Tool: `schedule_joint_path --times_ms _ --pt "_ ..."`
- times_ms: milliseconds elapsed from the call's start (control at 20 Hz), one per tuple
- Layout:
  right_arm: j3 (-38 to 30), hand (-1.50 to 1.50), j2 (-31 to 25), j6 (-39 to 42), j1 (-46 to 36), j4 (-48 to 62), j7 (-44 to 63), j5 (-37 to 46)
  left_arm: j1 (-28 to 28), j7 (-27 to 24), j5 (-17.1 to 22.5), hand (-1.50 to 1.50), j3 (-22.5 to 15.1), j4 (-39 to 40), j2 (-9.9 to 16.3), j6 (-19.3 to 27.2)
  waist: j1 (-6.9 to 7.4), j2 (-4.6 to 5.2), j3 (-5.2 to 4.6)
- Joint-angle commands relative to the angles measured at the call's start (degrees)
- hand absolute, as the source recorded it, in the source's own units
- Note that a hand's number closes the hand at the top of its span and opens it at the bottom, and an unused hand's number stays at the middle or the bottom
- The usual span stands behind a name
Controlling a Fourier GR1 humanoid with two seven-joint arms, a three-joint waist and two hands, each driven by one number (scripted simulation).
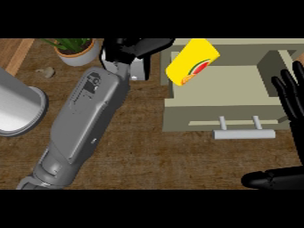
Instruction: Pick up the cup, place it into the drawer and close the drawer
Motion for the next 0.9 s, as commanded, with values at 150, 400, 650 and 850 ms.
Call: schedule_joint_path --times_ms 150,400,650,850 --pt "-1.91 -1.5 -0.61 0.67 -2.43 4.44 -1.6 -1.14 -10.38 -2.69 5.87 1.5 -4.21 13.53 -0.04 6.02 -0.81 0.25 0.02" --pt "-1.72 -1.5 -0.92 -0.88 -6.1 3.39 1.84 -1.22 -12.96 -4.19 11.6 1.5 -9.27 18.77 -0.04 8.65 -0.96 0.24 0.01" --pt "-1.14 -1.5 -0.93 2.97 0.19 3.24 -4.0 -1.06 -13.1 -10.09 15.76 1.5 -14.09 26.14 -0.04 9.56 -2.33 0.48 0.04" --pt "-0.9 -1.5 -0.5 3.41 -1.35 5.07 -5.13 -1.69 -15.64 -9.97 18.28 1.5 -16.99 31.0 -0.04 8.16 -3.34 0.86 0.07"
